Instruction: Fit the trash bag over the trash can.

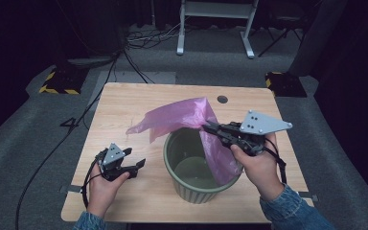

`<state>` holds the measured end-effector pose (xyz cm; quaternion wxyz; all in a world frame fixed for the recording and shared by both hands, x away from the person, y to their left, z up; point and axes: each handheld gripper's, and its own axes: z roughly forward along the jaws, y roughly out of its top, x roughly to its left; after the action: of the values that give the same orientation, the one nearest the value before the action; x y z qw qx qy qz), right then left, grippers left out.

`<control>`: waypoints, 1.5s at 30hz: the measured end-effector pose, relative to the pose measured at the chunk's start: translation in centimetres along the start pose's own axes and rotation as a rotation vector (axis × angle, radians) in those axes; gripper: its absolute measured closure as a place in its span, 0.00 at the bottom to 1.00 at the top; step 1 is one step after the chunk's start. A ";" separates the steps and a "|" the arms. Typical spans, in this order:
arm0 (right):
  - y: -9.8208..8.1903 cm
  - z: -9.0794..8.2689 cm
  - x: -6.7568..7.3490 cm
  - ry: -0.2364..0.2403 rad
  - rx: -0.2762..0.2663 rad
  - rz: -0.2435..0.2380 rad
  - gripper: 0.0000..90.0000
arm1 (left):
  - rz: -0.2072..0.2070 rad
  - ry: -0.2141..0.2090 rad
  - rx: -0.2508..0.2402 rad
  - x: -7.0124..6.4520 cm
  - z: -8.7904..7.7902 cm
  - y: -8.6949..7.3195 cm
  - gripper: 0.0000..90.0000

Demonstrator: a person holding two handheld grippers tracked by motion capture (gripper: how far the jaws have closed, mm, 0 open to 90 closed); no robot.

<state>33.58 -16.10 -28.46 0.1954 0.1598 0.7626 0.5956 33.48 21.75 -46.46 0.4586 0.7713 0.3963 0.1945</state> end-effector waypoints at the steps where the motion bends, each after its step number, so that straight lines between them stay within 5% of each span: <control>1: -0.3 -0.3 -0.1 -0.002 0.004 0.003 1.00 | 0.003 -0.001 -0.001 -0.1 0.0 0.1 0.34; 17: -4.0 -4.4 -0.2 -0.023 0.083 0.024 1.00 | 0.022 0.002 -0.006 -0.5 0.3 0.8 0.34; 31: -6.1 -5.3 1.1 -0.006 0.137 0.050 1.00 | 0.047 -0.011 -0.046 -1.6 0.9 2.9 0.34; 38: -6.7 -5.2 1.3 0.014 0.229 0.077 0.97 | 0.059 -0.019 -0.067 -2.2 1.6 3.8 0.34; 40: -6.8 -5.2 1.4 0.009 0.250 0.079 0.88 | 0.069 -0.026 -0.065 -2.4 1.8 3.9 0.34; 43: -7.0 -5.2 1.5 -0.006 0.274 0.105 0.54 | 0.075 -0.022 -0.056 -2.4 1.8 3.7 0.34; 45: -6.9 -5.4 1.8 -0.013 0.269 0.107 0.45 | 0.070 -0.022 -0.060 -2.4 1.7 3.6 0.34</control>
<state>29.31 -21.50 -34.17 0.1453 0.2289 0.8245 0.4966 34.72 17.99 -44.10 0.4789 0.7726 0.3579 0.2136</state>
